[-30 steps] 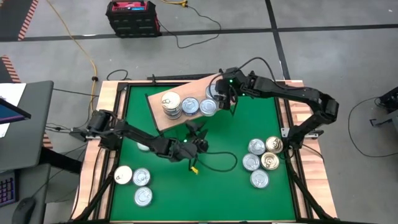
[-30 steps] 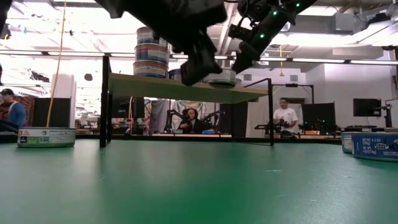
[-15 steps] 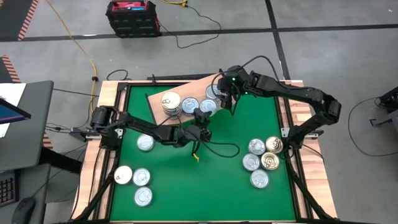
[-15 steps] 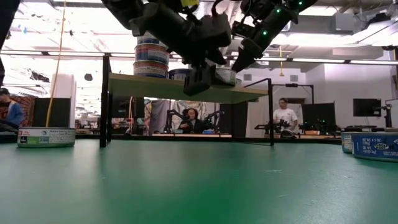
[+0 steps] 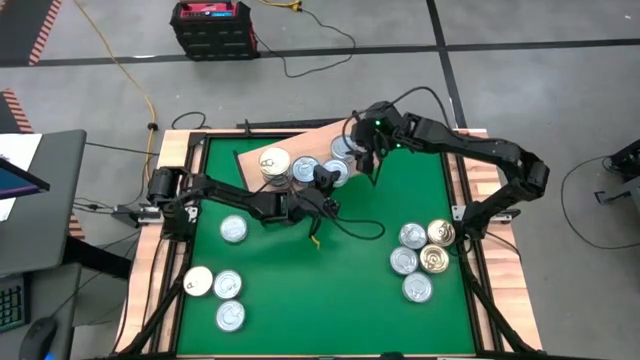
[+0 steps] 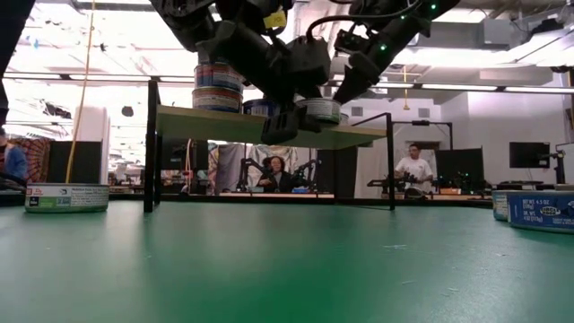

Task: Stack canned seafood by type on shelf
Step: Stack the green white tuna can on top of the green white tuna can on the shelf

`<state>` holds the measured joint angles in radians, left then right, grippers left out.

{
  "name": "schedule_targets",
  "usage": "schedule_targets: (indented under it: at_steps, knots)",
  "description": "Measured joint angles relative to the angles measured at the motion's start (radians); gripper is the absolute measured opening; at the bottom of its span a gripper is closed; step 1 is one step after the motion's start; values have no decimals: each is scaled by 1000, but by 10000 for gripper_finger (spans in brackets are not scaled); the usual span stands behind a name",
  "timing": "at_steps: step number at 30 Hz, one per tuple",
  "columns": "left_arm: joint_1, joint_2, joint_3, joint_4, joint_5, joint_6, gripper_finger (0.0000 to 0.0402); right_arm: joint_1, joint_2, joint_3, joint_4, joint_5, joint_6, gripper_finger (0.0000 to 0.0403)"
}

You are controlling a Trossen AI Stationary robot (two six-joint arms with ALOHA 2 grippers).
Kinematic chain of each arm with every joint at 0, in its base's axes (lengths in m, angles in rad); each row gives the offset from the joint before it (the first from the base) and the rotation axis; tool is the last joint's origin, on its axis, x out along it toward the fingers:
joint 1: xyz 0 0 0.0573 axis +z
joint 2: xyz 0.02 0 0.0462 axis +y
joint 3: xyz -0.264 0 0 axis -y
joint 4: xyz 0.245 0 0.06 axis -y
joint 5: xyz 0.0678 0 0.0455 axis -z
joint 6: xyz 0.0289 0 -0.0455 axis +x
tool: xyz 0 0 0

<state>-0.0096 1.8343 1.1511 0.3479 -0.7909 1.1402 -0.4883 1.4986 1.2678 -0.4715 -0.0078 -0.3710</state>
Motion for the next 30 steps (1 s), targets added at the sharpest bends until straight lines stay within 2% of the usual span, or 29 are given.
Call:
schedule_targets:
  at_steps: [13, 30]
  knots:
    - [6, 0, 0, 1, 9, -20, 245, -59, 63, 2, 76, -2, -57, 285]
    - [-16, 0, 0, 7, 26, -14, 244, 3, 69, 4, -4, -22, -45, 285]
